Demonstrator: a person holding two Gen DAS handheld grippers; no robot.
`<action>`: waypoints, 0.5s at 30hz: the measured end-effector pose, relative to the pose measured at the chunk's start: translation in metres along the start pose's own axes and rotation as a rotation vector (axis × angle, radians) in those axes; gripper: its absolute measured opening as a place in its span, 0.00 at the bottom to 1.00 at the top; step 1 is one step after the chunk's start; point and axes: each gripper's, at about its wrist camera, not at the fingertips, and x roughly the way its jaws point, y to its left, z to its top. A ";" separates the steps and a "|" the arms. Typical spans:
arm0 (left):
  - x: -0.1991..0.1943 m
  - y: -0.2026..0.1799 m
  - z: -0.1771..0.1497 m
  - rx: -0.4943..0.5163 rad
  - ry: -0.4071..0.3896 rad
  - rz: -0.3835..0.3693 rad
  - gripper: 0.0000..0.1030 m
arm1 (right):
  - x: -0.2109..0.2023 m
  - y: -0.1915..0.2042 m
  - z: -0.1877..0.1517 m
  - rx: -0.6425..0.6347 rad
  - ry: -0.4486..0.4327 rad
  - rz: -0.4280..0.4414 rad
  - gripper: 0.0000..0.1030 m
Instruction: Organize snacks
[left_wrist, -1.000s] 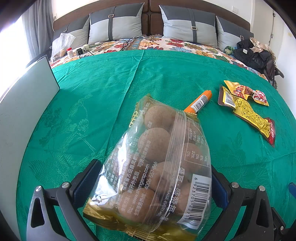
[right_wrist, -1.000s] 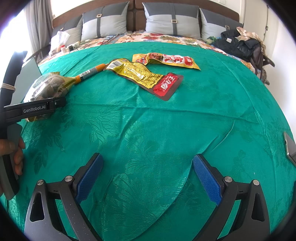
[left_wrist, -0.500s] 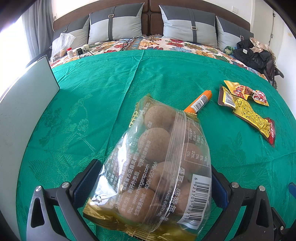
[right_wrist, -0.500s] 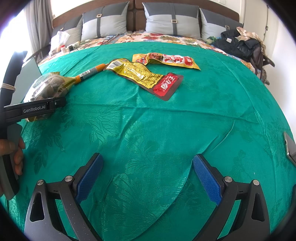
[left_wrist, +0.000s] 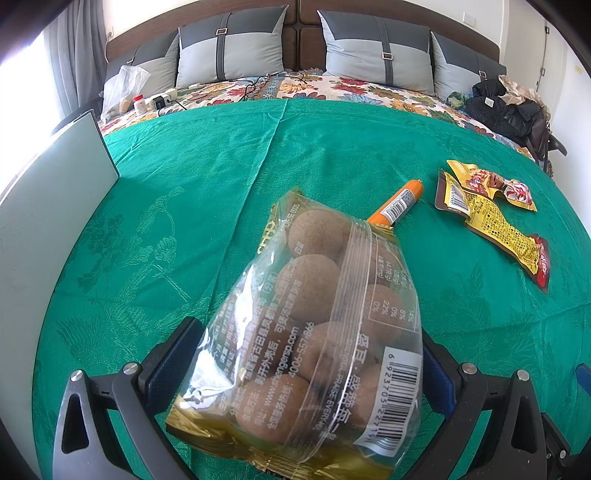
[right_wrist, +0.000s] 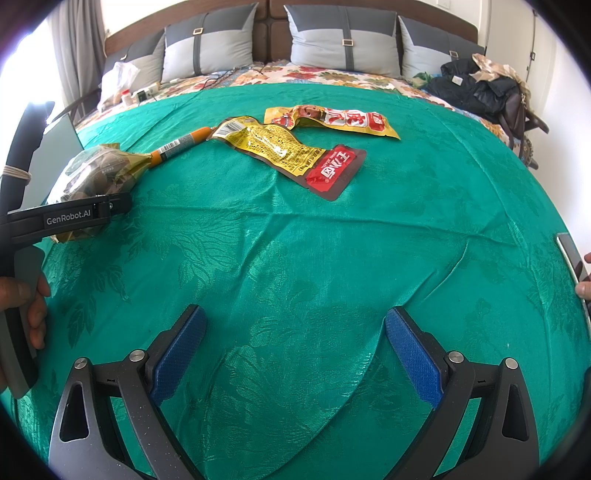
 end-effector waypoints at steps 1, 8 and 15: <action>0.000 0.000 0.000 0.000 0.000 0.000 1.00 | 0.000 0.000 0.000 0.000 0.000 0.000 0.97; 0.000 0.000 0.000 0.000 0.000 0.000 1.00 | 0.000 0.000 0.000 0.000 0.000 0.000 0.97; 0.000 0.000 -0.001 0.000 0.000 -0.001 1.00 | 0.000 0.000 0.000 0.000 0.000 0.000 0.97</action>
